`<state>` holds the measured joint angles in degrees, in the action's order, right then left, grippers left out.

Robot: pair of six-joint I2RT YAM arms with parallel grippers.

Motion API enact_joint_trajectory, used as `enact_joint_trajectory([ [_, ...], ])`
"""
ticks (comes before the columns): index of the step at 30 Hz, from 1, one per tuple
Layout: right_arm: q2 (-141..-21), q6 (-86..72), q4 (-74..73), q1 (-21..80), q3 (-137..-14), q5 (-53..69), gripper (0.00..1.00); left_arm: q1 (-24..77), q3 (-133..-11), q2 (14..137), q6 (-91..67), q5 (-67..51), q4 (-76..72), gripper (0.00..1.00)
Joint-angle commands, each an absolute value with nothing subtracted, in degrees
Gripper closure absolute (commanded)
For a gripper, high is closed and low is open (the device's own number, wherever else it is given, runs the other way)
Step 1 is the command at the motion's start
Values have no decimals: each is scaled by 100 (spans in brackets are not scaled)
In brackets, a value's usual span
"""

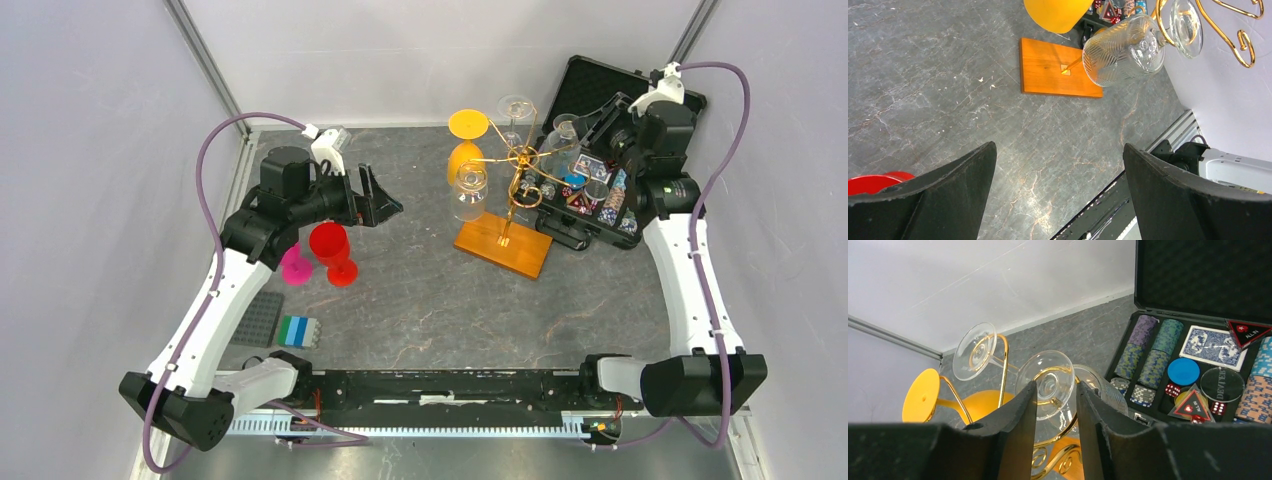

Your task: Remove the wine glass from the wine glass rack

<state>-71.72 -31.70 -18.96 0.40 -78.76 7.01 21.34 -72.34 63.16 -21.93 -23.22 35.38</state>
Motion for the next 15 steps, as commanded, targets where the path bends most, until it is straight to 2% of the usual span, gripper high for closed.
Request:
enact_joint_trajectory([
  [1, -7167, -3373, -1465, 34, -7790, 717, 61, 2118, -7241, 6306, -2210, -2452, 3337, 0],
  [15, -7091, -4458, -692, -150, -7177, 1309, 66, 2114, -7271, 6277, -2144, -2408, 3458, 0],
])
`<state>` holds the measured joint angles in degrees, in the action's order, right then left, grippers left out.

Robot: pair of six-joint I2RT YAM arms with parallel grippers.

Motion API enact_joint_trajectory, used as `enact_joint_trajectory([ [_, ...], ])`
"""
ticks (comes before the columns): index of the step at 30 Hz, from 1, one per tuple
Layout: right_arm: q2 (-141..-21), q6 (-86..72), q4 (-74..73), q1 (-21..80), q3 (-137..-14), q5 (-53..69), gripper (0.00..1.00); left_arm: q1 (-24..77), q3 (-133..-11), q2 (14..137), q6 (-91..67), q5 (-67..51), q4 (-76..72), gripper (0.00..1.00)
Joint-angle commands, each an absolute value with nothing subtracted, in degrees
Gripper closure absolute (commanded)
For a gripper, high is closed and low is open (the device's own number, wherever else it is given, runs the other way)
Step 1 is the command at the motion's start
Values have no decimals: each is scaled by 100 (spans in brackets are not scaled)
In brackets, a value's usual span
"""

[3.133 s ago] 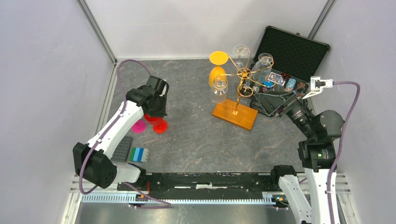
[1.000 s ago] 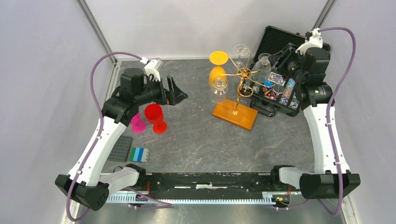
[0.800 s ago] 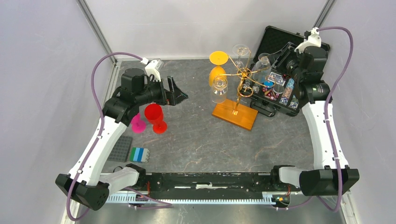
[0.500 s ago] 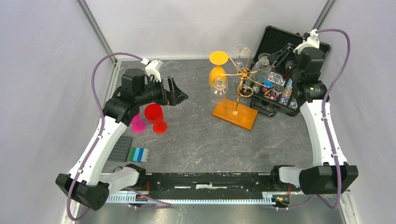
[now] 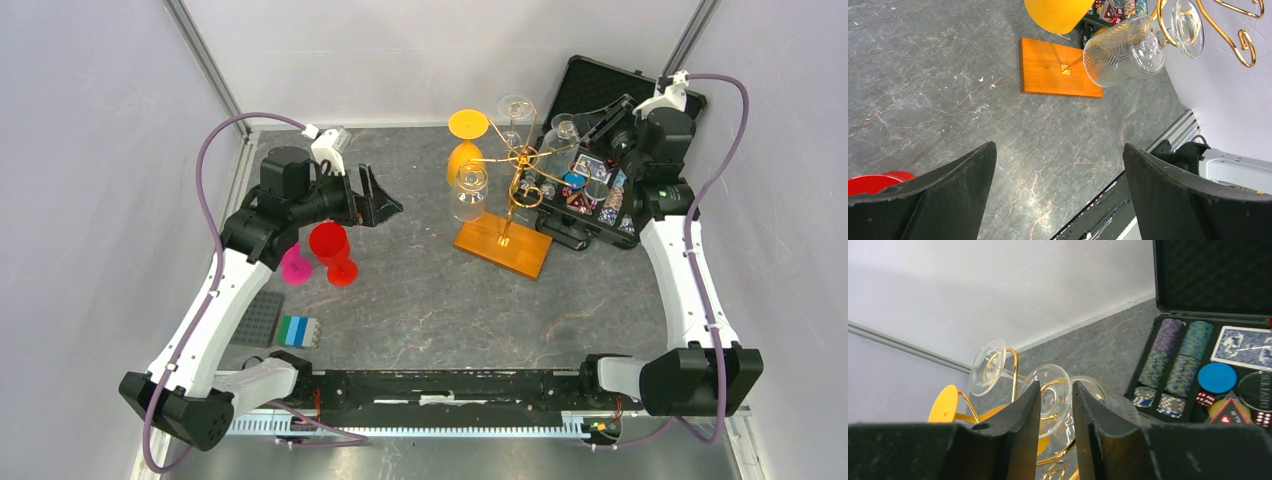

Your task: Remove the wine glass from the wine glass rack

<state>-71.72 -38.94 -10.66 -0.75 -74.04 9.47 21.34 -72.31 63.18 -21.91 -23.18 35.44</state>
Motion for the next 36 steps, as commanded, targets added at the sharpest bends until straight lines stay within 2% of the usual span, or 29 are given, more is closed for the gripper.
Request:
enact_joint_trajectory([
  [1, -7083, -4570, -632, -165, -7108, 1363, 66, 2111, -7271, 6283, -2145, -2408, 3458, 0],
  [14, -6986, -5932, 216, -348, -6566, 2149, 68, 2117, -7251, 6248, -2114, -2377, 3506, 0],
  [24, -7046, -5404, -1062, -352, -7236, 2215, 60, 2117, -7191, 6237, -2082, -2285, 3520, 0],
  [36, -7063, -6035, -132, -360, -6627, 2060, 67, 2110, -7132, 6195, -2133, -2285, 3478, 0],
])
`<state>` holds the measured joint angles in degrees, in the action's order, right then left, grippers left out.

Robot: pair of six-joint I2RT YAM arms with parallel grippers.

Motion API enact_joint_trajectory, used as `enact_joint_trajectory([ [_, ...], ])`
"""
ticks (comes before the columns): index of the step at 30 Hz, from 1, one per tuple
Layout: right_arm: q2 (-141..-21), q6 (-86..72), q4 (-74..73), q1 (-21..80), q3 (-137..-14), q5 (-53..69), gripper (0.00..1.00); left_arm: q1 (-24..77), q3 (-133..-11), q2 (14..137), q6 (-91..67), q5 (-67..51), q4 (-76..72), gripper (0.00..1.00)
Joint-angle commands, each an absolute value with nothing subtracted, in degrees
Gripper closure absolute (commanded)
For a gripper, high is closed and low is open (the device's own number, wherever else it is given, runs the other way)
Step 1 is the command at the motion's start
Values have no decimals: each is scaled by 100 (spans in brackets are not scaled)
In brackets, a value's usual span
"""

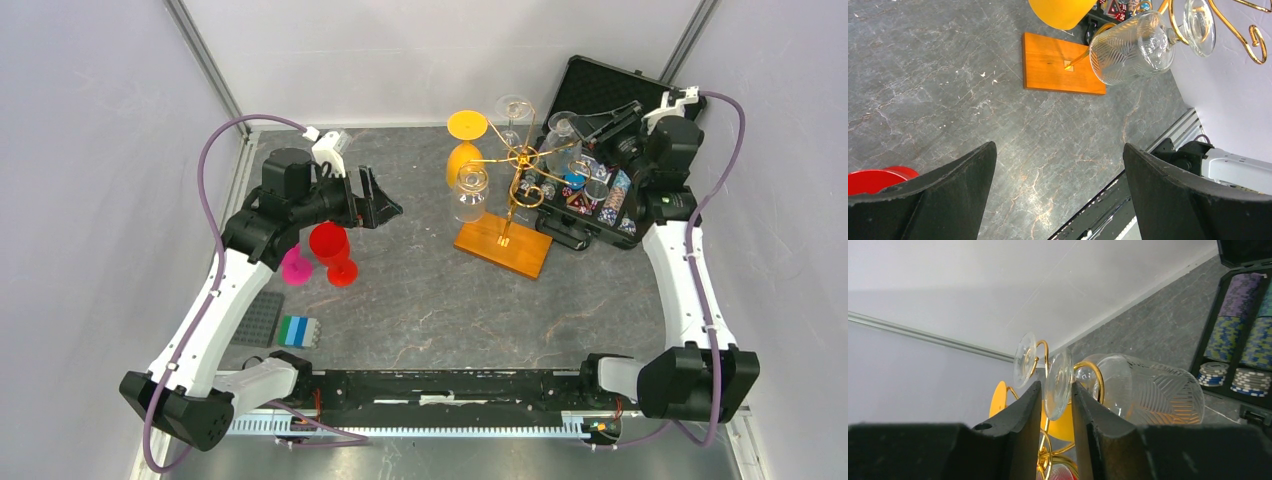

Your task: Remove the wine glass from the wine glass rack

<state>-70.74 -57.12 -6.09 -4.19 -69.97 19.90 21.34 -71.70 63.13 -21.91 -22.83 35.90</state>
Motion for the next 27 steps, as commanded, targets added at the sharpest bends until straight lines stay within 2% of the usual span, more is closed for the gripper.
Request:
enact_joint_trajectory([
  [1, -7010, -6181, 92, -360, -6452, 2021, 68, 2111, -7133, 6194, -2136, -2285, 3480, 0],
  [6, -6952, -6454, 495, -361, -6194, 1960, 73, 2113, -7102, 6153, -2136, -2270, 3480, 0],
  [14, -6902, -6650, 614, -360, -6129, 1867, 100, 2116, -7075, 6115, -2126, -2243, 3504, 0],
  [27, -6513, -7060, 796, -366, -6248, 1365, 100, 2114, -7079, 6054, -2109, -2189, 3515, 0],
])
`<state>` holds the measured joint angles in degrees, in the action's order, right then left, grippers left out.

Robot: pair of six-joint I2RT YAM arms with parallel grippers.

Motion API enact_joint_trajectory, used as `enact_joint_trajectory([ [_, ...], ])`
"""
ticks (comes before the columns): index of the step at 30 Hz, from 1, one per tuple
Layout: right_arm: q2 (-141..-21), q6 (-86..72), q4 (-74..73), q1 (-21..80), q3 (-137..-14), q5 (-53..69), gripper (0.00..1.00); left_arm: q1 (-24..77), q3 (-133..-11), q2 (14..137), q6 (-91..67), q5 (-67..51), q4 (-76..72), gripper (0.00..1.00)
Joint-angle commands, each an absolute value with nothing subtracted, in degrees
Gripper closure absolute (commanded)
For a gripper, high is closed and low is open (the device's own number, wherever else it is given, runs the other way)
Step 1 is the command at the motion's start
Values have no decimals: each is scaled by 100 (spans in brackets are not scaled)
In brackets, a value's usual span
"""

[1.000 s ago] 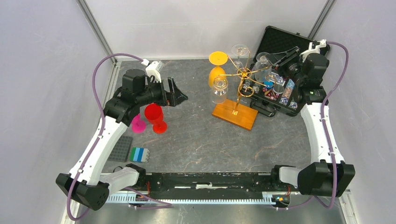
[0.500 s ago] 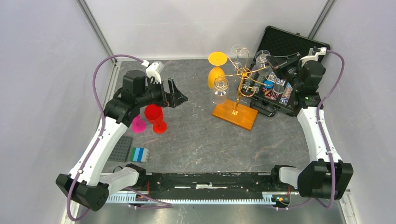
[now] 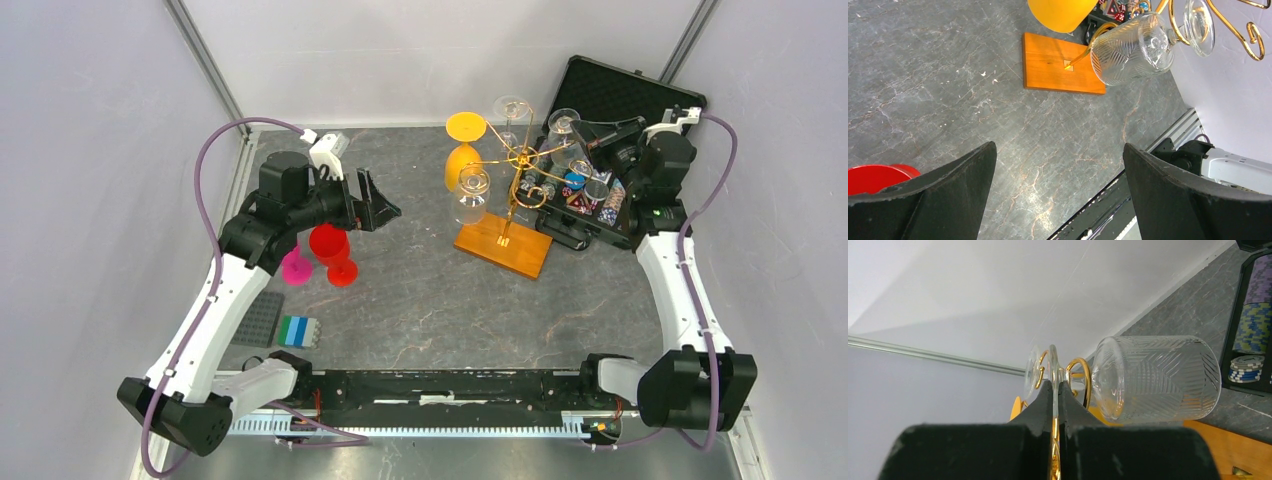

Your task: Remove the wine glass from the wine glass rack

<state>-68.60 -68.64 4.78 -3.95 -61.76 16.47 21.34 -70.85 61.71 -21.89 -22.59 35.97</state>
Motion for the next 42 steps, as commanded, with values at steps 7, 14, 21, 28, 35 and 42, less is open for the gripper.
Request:
enact_joint_trajectory([
  [7, -6198, -7215, 869, -369, -6174, 968, 100, 2114, -7080, 6027, -2101, -2180, 3523, 0],
  [14, -6069, -7241, 529, -369, -6197, 855, 100, 2118, -7075, 6009, -2100, -2162, 3524, 0],
  [21, -5980, -7307, 259, -369, -6180, 895, 100, 2113, -7084, 6002, -2100, -2162, 3533, 0],
  [28, -5853, -7366, 224, -369, -6140, 1226, 100, 2115, -7093, 6023, -2100, -2160, 3533, 0],
  [35, -5682, -7383, 158, -369, -5997, 1380, 100, 2116, -7093, 6045, -2100, -2171, 3516, 0],
  [42, -5539, -7164, 17, -369, -5957, 809, 100, 2117, -7084, 6035, -2108, -2197, 3511, 0],
])
